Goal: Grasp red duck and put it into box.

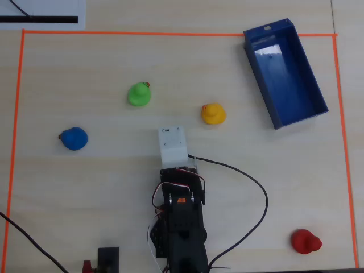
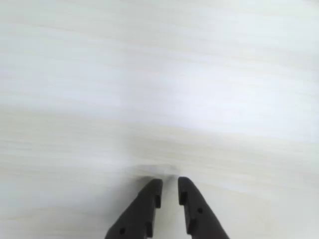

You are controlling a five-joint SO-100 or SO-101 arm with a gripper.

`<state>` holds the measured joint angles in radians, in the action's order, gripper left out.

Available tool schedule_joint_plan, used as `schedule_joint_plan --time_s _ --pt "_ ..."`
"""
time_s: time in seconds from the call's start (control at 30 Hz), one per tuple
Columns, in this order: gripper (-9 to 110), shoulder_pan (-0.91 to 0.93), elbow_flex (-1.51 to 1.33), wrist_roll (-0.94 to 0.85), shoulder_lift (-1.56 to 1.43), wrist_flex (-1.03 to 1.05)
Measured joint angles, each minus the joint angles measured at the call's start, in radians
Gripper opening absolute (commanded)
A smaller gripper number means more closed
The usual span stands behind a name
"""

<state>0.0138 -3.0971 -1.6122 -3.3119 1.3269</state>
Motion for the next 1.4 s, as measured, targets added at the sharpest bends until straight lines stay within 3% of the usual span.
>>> schedule_joint_plan --time_s 0.67,0.8,1.27,1.4 --pt "0 0.0 -0.002 0.014 0.002 -0.003" --pt "0 0.04 0.031 0.048 0.075 -0.117" --pt "1 0.345 0.808 0.101 0.713 -0.13" --pt "6 0.505 1.081 0.02 0.904 -0.077"
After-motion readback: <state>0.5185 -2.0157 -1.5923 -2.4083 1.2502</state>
